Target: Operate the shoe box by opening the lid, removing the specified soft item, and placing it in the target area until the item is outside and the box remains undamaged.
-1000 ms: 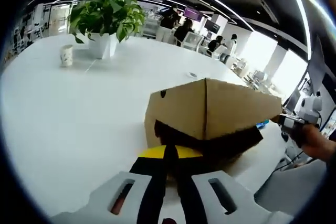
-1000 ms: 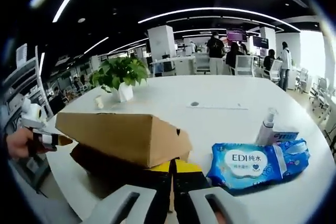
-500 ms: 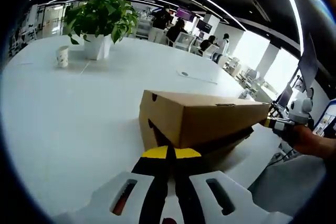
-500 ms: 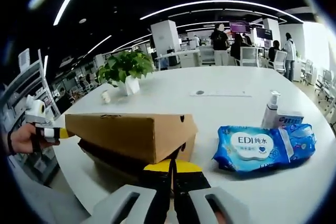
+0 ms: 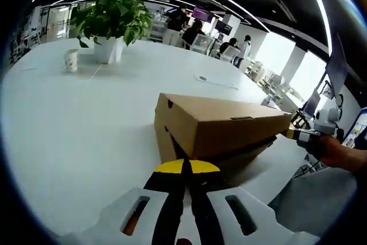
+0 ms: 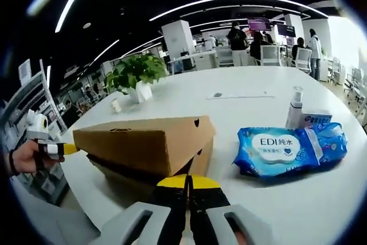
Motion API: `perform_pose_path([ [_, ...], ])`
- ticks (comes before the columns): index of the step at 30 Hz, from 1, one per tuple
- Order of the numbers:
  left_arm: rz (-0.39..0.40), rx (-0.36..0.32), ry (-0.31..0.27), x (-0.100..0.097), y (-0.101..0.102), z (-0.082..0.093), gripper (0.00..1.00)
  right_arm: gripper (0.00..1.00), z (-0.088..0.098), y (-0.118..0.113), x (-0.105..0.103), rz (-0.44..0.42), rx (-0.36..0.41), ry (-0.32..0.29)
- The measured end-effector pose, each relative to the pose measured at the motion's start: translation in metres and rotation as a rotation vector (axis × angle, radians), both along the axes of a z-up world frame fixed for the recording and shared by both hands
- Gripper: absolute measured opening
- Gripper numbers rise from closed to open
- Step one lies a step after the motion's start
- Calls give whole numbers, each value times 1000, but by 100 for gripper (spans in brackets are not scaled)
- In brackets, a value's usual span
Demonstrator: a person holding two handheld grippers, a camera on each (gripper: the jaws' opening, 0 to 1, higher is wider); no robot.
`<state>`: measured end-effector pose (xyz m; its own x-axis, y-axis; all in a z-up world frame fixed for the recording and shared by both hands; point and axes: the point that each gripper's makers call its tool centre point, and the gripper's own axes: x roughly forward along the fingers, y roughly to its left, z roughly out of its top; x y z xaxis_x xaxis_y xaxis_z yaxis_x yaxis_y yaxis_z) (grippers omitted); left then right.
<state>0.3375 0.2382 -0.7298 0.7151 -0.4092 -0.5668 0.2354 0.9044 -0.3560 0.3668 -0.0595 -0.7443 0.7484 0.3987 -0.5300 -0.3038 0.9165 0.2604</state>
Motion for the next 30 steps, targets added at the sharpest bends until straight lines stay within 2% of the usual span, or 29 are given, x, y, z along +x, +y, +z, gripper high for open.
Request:
perform_pose_path([
  [13, -2, -1, 28, -12, 0, -13, 0, 0, -11, 3, -8, 2, 8, 24],
  [21, 18, -15, 11, -9, 4, -1, 0, 0, -4, -1, -8, -7, 26, 19],
  [23, 40, -39, 8, -6, 7, 4, 3, 0, 2, -3, -6, -27, 48, 10],
  [25, 58, -59, 4, -2, 9, 8, 7, 0, 11, -3, -2, -53, 107, -11],
  [30, 56, -103, 32, 8, 0, 6, 18, 13, 12, 4, 2, -49, 166, 9],
])
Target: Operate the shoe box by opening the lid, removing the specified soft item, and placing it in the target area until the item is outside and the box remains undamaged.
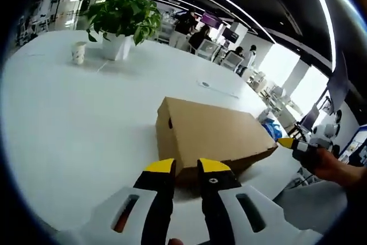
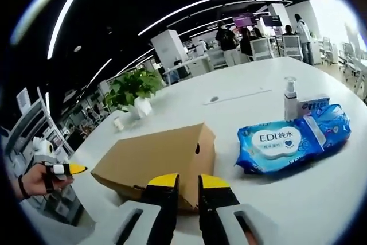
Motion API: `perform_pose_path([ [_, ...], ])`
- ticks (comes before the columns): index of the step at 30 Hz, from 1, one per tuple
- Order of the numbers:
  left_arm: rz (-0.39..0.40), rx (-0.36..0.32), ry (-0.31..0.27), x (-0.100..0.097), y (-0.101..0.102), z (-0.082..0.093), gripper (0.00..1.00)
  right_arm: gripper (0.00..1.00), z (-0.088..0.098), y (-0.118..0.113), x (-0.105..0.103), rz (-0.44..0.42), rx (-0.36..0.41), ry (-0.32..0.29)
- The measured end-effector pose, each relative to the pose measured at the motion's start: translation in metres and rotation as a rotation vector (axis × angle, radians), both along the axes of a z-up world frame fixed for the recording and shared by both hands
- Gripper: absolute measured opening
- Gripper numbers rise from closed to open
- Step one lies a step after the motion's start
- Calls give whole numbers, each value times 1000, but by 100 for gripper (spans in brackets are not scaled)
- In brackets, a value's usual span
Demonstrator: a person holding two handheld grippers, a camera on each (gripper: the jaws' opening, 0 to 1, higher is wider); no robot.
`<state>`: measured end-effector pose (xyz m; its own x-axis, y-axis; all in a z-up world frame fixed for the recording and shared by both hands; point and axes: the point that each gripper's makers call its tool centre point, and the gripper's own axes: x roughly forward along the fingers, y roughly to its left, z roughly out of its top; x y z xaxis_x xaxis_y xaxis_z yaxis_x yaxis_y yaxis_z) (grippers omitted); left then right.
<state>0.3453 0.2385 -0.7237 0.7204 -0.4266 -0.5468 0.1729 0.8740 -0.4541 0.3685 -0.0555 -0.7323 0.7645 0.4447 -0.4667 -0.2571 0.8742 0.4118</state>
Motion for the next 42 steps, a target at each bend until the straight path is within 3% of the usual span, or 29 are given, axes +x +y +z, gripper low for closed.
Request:
perform_pose_path([
  [4, -11, -19, 40, 6, -10, -11, 21, 25, -18, 13, 2, 49, 9, 50],
  [9, -17, 35, 92, 5, -12, -30, 19, 23, -34, 13, 4, 15, 35, 102],
  [12, -11, 25, 118, 5, -11, -38, 18, 23, -41, 14, 4, 29, 5, 112],
  [16, -7, 5, 105, 9, -13, -37, 19, 24, -41, 11, 9, -55, 97, 134],
  [18, -9, 3, 107, 13, -15, -37, 19, 24, -40, 11, 14, -50, 61, 111],
  [27, -18, 11, 114, 49, -26, -37, 19, 23, -38, 1, 48, -54, 22, 116],
  [35, -27, 22, 105, 79, -40, -36, 19, 23, -39, -14, 74, -76, 33, 125],
  [42, -13, 12, 112, 91, -49, -37, 19, 23, -35, -18, 81, -86, 52, 124],
])
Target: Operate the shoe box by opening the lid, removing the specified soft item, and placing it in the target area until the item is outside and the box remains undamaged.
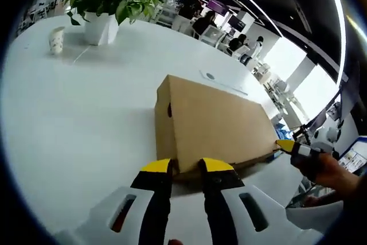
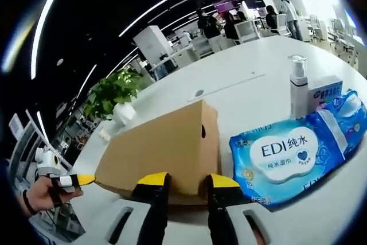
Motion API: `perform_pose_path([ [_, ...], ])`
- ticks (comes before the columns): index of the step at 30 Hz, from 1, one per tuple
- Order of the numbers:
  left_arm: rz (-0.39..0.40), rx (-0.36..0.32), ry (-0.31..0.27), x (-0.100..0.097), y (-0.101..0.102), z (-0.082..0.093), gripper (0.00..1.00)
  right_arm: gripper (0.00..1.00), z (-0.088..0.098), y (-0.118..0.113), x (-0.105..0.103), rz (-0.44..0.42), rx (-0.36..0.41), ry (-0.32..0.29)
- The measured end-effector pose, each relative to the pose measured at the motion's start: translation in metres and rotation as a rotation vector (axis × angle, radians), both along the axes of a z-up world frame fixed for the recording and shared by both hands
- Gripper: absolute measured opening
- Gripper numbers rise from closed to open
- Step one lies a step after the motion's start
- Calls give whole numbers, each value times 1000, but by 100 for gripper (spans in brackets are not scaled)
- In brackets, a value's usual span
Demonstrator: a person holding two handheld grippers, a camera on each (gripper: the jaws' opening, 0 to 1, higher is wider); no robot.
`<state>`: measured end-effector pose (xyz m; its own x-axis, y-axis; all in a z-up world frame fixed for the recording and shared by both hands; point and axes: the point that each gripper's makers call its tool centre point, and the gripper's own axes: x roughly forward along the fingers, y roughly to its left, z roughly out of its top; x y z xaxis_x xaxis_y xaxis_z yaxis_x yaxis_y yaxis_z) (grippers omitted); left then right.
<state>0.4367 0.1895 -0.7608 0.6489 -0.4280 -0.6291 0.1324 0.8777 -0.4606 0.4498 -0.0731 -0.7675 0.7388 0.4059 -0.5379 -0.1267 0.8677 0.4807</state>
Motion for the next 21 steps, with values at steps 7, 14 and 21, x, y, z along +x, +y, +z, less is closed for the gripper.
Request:
perform_pose_path([
  [7, 9, -7, 3, 1, -3, 0, 19, 23, 3, 0, -1, 8, -3, 2],
  [14, 9, -13, 8, 1, -1, 1, 19, 24, 4, -1, -2, 7, 9, 6],
  [21, 45, -25, -46, -11, 9, 19, 30, 35, 22, -25, -22, 49, -5, -59],
])
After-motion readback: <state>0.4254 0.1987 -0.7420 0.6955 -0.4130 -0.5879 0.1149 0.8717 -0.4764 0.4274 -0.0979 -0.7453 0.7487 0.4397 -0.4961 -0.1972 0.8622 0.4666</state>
